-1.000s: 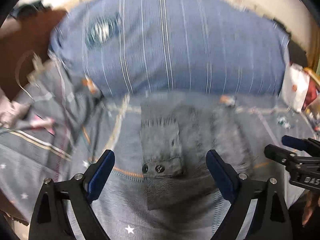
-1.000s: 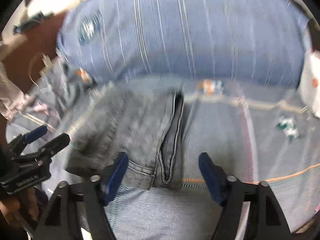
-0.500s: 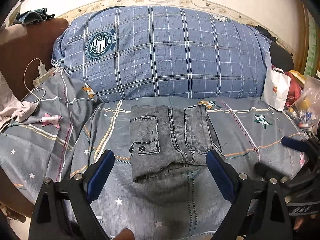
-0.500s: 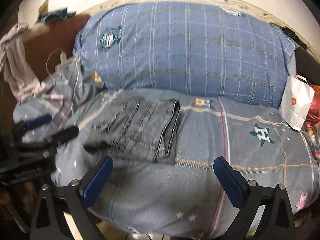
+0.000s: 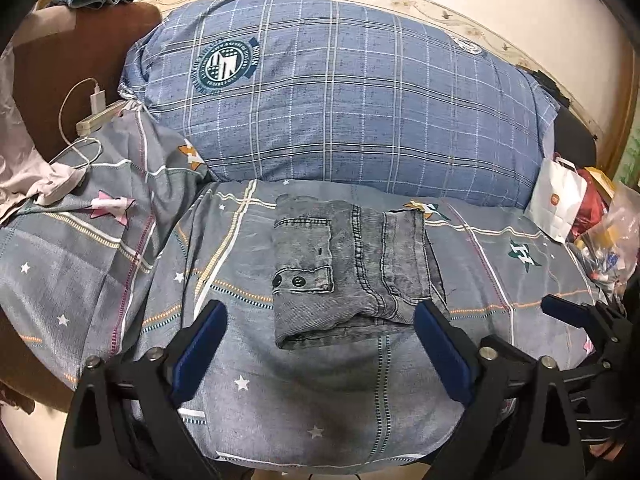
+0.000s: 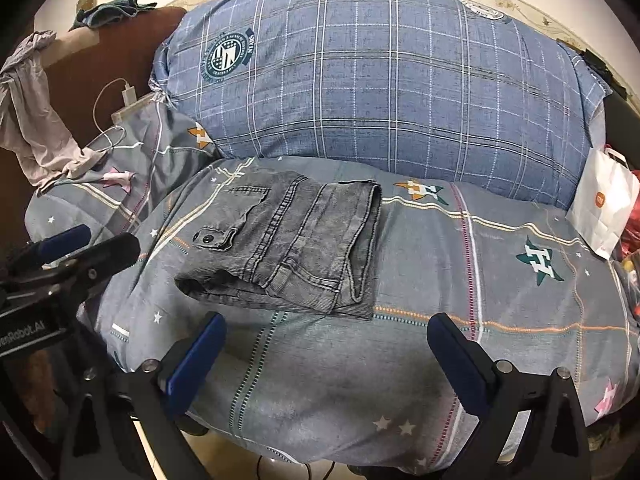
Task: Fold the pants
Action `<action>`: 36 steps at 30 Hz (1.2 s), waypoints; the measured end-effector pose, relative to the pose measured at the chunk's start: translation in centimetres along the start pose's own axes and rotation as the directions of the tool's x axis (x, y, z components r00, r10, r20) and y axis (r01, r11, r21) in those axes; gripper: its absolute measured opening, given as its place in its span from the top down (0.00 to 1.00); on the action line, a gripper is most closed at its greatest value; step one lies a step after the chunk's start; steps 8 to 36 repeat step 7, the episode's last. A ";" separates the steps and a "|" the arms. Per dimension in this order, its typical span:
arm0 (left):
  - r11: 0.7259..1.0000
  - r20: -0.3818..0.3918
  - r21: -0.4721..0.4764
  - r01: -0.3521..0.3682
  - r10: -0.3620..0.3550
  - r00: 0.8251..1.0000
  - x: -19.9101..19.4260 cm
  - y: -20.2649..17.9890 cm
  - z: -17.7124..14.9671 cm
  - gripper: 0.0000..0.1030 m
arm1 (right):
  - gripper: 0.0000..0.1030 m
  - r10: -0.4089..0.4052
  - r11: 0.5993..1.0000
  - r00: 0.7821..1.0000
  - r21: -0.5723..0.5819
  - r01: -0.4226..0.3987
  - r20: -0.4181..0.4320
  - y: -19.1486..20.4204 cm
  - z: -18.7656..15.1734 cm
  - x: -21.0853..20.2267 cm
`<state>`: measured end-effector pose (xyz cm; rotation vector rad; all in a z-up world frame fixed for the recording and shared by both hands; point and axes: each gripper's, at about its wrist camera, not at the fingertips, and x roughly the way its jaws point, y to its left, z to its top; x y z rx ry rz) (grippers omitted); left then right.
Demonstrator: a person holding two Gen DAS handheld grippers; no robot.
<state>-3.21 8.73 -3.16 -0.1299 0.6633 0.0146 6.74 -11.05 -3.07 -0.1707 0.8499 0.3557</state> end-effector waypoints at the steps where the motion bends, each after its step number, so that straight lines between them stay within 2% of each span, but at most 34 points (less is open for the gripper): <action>1: 1.000 0.004 0.006 0.008 -0.008 1.000 0.0 0.0 0.0 0.02 | 0.01 0.000 1.000 1.000 0.001 0.000 -0.005 0.1 0.0 0.3; 7: 0.998 0.010 0.055 -0.027 0.026 1.000 0.7 -0.7 0.3 0.02 | 0.01 0.000 1.000 1.000 0.007 0.000 -0.015 0.5 0.3 1.3; 36: 0.998 0.010 0.055 -0.027 0.026 1.000 0.7 -0.7 0.3 0.02 | 0.01 0.000 1.000 1.000 0.007 0.000 -0.015 0.5 0.3 1.3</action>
